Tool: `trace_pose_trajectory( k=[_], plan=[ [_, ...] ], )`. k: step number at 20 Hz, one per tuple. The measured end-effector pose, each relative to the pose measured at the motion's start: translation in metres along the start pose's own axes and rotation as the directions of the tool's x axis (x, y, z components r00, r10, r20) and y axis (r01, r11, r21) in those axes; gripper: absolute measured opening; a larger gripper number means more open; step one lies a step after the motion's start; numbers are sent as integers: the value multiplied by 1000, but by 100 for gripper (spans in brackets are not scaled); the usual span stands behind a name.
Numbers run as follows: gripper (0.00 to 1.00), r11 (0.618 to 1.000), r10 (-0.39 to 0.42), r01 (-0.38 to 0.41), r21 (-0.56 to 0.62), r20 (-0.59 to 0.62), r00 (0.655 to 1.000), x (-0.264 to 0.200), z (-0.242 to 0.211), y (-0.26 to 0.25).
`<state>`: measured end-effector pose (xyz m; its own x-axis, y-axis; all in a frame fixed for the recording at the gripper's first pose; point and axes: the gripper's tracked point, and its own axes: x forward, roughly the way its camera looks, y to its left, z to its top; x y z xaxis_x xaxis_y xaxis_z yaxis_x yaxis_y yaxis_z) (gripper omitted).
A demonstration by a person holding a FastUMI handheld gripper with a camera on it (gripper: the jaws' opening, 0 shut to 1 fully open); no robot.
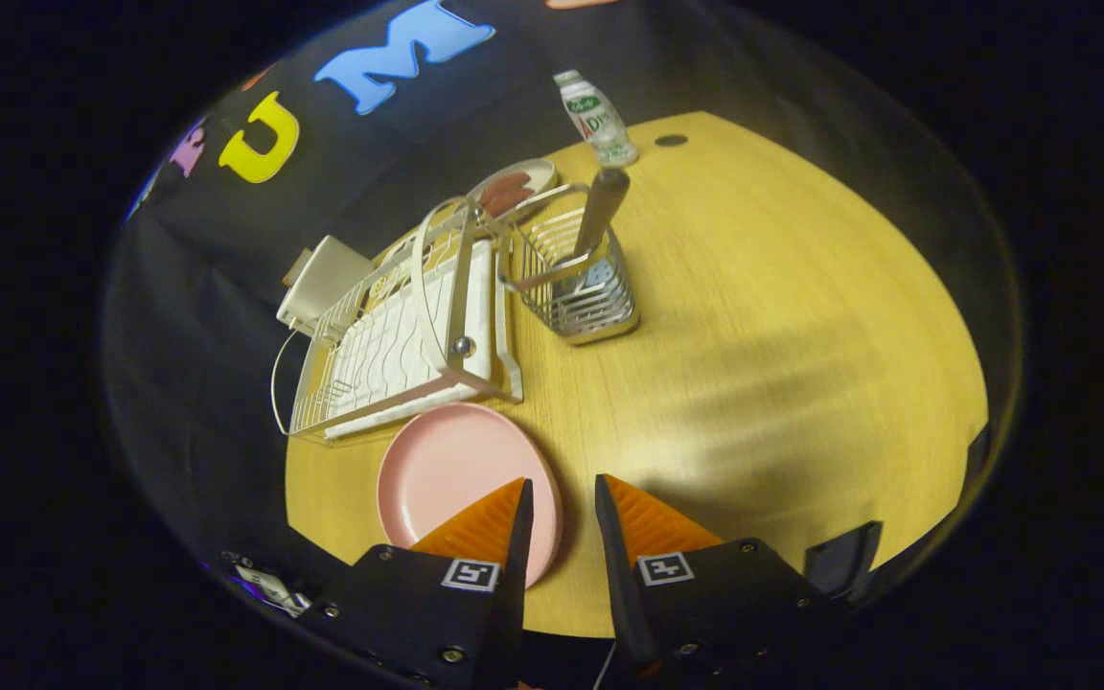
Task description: Take the plate from the dish rack, then take the spoon from the basket and place it into the plate.
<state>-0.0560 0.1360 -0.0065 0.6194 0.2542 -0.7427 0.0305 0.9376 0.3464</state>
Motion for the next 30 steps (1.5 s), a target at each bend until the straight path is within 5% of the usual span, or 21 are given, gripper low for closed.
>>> trace_pose_trajectory(
  k=[3,6,11,15,24,30],
  plan=[
    [38,990,-51,75,-116,197,979,-27,34,-11],
    [38,981,-23,96,-168,393,919,-42,65,-11],
    [39,969,11,128,-212,553,833,-34,93,-24],
    [38,969,55,105,-223,610,790,-16,109,-28],
    [38,976,86,64,-206,645,759,30,147,-15],
    [38,969,69,114,-221,679,731,35,151,-16]
  ],
)
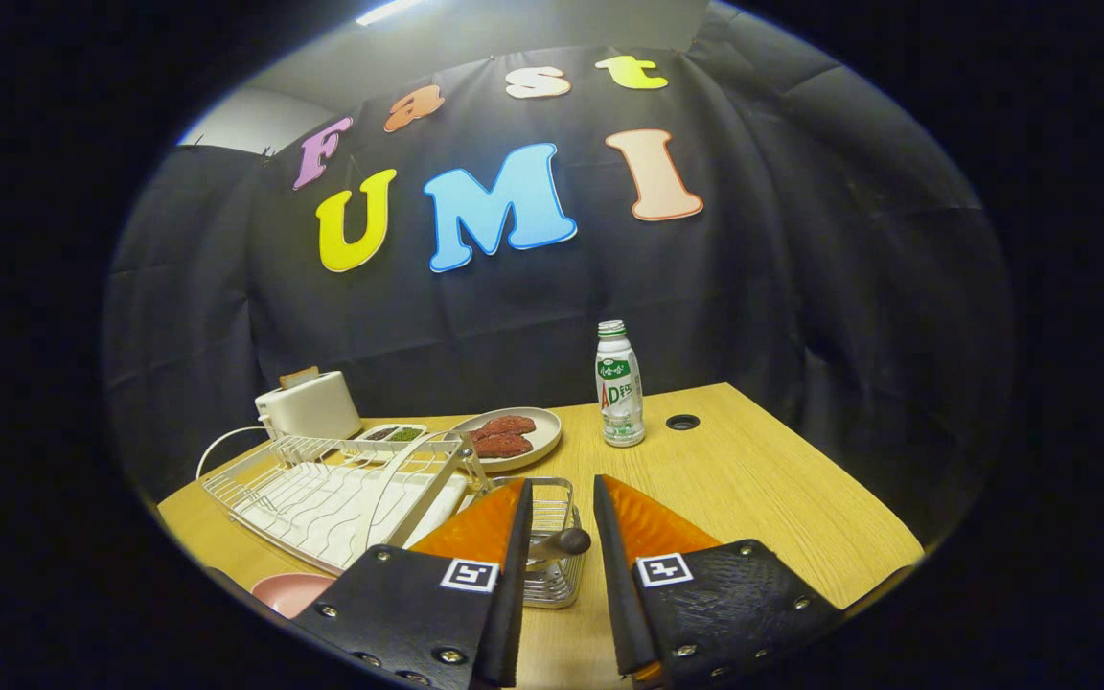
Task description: Take the plate from the dish rack, then take the spoon from the basket and place it into the plate.
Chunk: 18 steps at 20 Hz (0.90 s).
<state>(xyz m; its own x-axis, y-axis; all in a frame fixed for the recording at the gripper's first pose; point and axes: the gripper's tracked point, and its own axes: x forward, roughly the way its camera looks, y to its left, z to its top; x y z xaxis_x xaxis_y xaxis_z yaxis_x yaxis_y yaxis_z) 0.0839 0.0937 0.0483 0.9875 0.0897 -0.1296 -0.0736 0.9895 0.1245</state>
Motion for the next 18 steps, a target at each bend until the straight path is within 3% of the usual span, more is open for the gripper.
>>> trace_pose_trajectory(
  k=[1,6,7,12,18],
  plan=[
    [29,1000,-11,11,-11,-1,1000,4,0,1],
    [15,998,45,-46,-42,-26,999,0,8,27],
    [7,998,44,-46,-52,-41,998,2,7,27],
    [4,997,50,-56,-61,-85,995,0,16,39],
    [4,997,33,-38,-70,-71,997,-14,60,41]
  ],
)
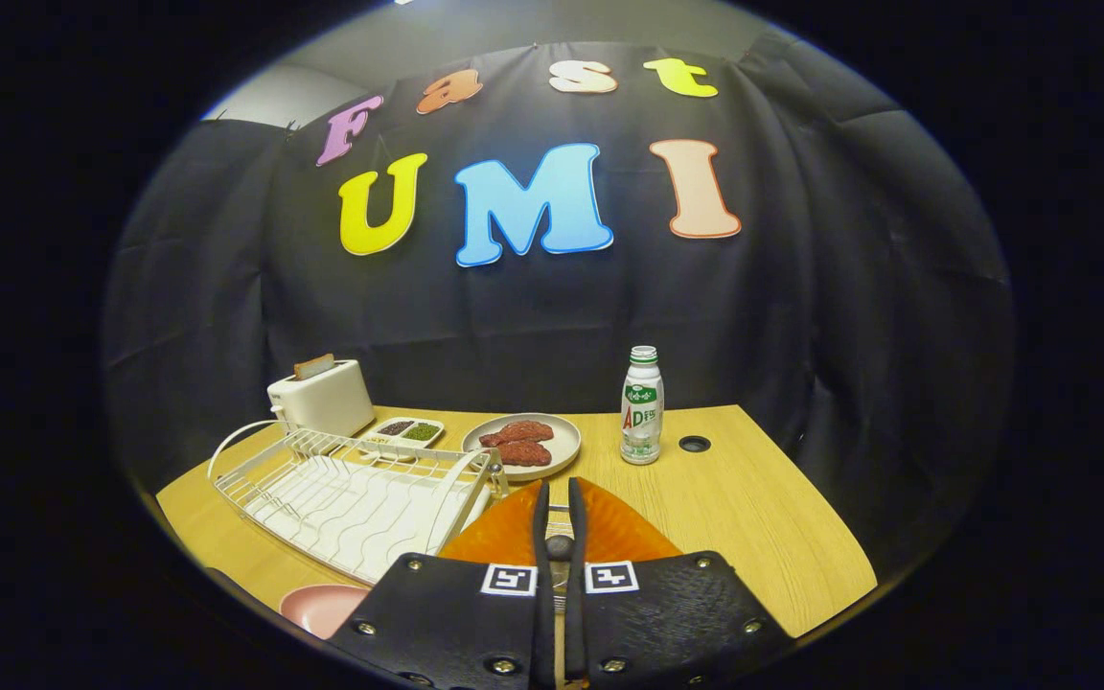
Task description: Take the plate from the dish rack, then take the spoon from the basket and place it into the plate.
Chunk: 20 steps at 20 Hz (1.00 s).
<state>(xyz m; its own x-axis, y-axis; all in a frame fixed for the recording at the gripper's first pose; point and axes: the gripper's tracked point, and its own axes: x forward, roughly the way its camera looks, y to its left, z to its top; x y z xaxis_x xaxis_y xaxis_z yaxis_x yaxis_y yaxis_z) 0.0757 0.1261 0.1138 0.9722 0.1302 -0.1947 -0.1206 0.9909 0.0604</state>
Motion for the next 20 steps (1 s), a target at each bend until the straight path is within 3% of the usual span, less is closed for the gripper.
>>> trace_pose_trajectory(
  k=[6,10,20],
  plan=[
    [4,1000,2,-1,-19,46,999,-33,60,8],
    [4,998,16,-14,-59,45,999,-64,76,28],
    [4,986,125,-132,-100,-69,990,-99,32,114]
  ],
)
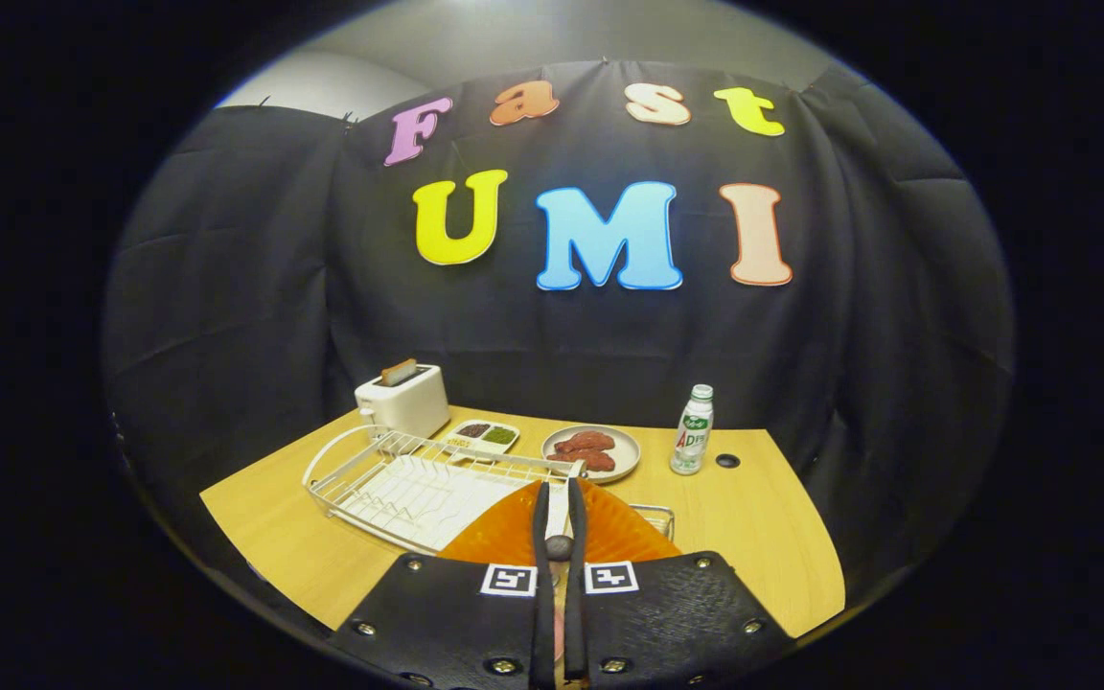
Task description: Take the plate from the dish rack, then take the spoon from the basket and place it into the plate.
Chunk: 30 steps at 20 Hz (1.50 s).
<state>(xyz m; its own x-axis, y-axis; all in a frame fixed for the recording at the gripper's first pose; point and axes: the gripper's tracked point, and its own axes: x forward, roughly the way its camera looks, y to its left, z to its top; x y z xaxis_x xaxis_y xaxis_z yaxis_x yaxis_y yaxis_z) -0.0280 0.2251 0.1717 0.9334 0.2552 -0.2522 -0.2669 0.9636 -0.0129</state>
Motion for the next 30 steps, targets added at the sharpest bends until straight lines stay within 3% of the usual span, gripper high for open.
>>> trace_pose_trajectory(
  k=[6,15,22,25,30],
  plan=[
    [4,996,94,-92,22,-111,989,19,-50,47],
    [4,980,197,-198,16,-189,962,44,-85,92],
    [4,982,188,-186,28,-193,963,42,-99,89],
    [15,991,136,-137,7,-185,973,42,-93,76],
    [17,997,78,-79,-7,-64,995,35,-38,57]
  ],
)
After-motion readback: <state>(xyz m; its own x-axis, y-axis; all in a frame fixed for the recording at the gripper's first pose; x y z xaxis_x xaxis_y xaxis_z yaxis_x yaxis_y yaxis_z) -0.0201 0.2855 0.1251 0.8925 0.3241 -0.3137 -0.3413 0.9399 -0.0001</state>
